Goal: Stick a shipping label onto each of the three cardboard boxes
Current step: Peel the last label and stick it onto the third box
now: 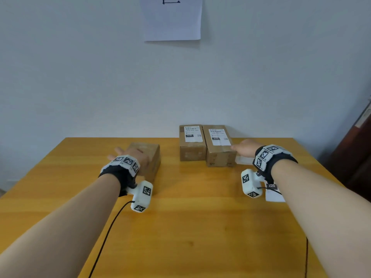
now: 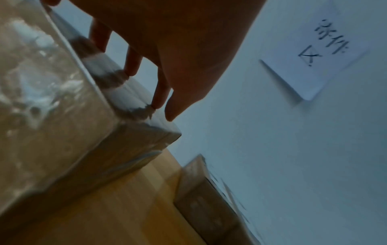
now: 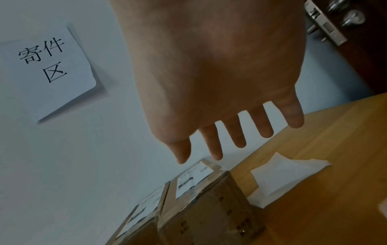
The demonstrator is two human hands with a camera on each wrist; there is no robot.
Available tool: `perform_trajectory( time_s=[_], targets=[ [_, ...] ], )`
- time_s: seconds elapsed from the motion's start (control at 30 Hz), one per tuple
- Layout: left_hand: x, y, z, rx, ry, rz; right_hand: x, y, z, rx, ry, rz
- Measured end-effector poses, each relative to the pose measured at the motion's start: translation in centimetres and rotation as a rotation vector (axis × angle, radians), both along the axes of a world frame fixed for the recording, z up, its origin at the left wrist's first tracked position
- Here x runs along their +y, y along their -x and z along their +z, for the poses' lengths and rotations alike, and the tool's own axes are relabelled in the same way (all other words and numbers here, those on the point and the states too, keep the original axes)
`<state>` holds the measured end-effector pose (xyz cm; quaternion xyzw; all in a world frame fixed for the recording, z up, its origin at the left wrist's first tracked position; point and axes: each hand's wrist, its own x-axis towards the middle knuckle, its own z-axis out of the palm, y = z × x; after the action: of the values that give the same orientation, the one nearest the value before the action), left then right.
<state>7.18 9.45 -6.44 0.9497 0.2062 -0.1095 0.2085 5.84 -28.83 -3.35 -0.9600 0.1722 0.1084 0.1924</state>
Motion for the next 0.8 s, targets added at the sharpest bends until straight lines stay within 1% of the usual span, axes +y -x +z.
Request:
perform_trajectory(
  time_s=[0.07, 0.2, 0.33, 0.4, 0.6, 0.67, 0.7, 0.73, 0.8],
  targets=[
    [-2.2, 0.2, -0.5, -0.002, 0.013, -0.066, -0.8, 0.9, 0.0, 0.022, 0.017, -0.029],
    [-6.6, 0.4, -1.8, 0.009, -0.019, -0.163, -2.0, 3.1, 0.1, 0.070, 0.088, -0.083],
    [-10.1, 2.5, -0.4, 0.077, -0.041, -0.240, -3.4, 5.7, 0.1, 0.134, 0.150, -0.096],
    [-11.5, 3.8, 0.5, 0.098, -0.063, -0.255, -4.3, 6.7, -0.3, 0.143, 0.124, -0.109],
    [-14.6, 5.1, 0.1, 0.128, -0.140, -0.324, -6.2, 9.0, -2.5, 0.209, 0.080, -0.114],
    [-15.0, 4.9, -0.4, 0.119, -0.138, -0.353, -6.3, 9.5, -2.8, 0.205, 0.106, -0.089],
    [-15.3, 4.4, -0.9, 0.108, -0.131, -0.359, -6.4, 9.5, -2.9, 0.186, 0.102, -0.109],
    [-15.4, 4.0, -1.4, 0.092, -0.117, -0.358, -6.4, 9.6, -2.9, 0.164, 0.065, -0.138],
    [-15.8, 5.1, -0.4, 0.078, -0.050, -0.366, -6.5, 9.1, -3.0, 0.073, -0.039, -0.192]
  ],
)
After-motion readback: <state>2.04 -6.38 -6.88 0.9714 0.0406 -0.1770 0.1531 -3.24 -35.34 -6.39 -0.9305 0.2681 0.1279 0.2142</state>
